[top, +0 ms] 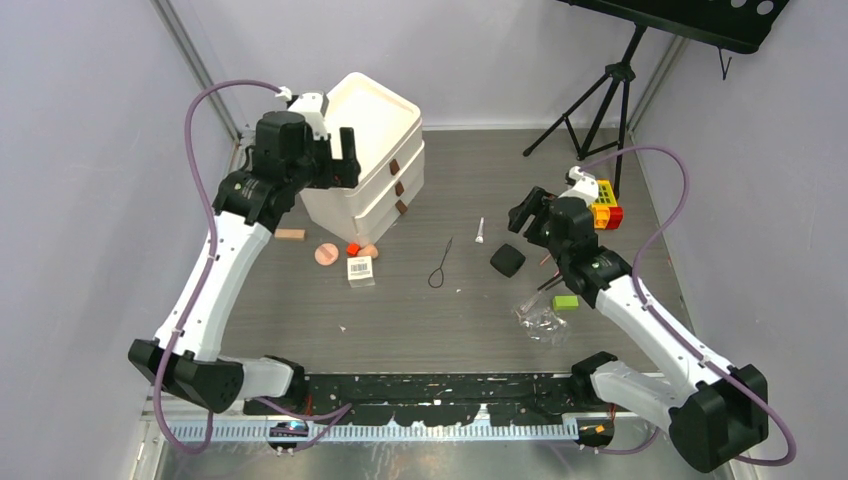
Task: Organize the makeup
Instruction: Open the drawer in the storage box.
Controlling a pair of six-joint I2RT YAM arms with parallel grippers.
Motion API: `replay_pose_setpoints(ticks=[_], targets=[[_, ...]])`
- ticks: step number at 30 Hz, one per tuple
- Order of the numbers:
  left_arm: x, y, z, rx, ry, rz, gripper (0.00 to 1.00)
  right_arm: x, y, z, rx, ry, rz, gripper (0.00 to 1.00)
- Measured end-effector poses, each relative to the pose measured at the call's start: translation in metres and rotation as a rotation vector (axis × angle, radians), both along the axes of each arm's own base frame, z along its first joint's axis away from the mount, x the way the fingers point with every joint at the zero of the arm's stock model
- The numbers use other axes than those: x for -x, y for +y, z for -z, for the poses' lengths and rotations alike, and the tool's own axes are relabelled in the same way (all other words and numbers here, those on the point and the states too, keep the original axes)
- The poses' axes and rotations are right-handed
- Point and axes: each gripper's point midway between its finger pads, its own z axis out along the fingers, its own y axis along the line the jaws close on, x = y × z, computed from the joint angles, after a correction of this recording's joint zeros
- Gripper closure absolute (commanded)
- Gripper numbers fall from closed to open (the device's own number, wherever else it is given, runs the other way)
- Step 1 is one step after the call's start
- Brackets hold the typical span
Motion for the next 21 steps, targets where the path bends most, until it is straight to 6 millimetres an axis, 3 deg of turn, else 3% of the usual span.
replay_pose_setpoints(ticks=[8,21], targets=[[0.012,0.017,0.005,-0.044,-0.016,-0.049,0.04,-0.004,0.005,0.004,-0.007,0.007,-0.012,0.25],[0.002,0.033,0.01,-0.048,-0.026,-0.099,0.04,-0.012,0.009,0.02,0.009,0.049,-0.016,0.25]])
